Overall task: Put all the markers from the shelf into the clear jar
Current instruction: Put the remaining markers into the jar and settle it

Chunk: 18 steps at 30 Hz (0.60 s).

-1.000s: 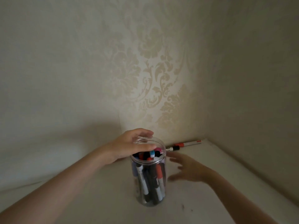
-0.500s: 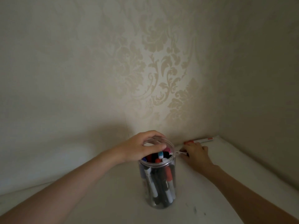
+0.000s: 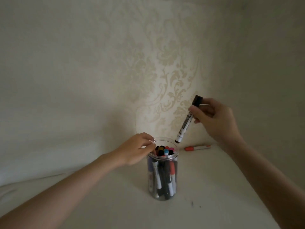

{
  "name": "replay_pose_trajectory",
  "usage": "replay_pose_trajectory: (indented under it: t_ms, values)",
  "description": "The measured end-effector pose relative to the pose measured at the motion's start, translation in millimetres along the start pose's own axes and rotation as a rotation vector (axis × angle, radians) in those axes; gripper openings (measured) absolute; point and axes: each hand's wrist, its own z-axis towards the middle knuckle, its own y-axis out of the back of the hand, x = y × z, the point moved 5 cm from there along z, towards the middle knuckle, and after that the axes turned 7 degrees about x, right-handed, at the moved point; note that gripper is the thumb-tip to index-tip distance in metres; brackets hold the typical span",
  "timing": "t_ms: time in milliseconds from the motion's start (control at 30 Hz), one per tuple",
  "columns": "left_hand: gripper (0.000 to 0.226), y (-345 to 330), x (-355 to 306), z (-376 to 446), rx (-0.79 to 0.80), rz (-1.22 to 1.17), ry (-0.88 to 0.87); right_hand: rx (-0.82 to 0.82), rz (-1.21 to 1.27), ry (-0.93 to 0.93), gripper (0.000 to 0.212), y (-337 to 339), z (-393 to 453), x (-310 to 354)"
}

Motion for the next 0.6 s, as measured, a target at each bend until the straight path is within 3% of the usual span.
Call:
replay_pose_trajectory:
  t_ms: [233, 467, 600]
  values:
    - [0.018, 13.6, 3.5, -16.4, -0.107, -0.124, 0.019, 0.243, -0.117, -0.079, 0.025, -71.3, -16.0, -28.0]
    - [0.027, 7.1, 2.5, -19.3, 0.01, -0.012, -0.001, 0.442, -0.466, 0.002, 0.037, -89.7, -26.7, -35.1]
    - [0.026, 5.9, 5.3, -19.9, 0.017, -0.036, 0.017, 0.586, -0.624, 0.056, 0.025, -103.0, -33.8, -33.5]
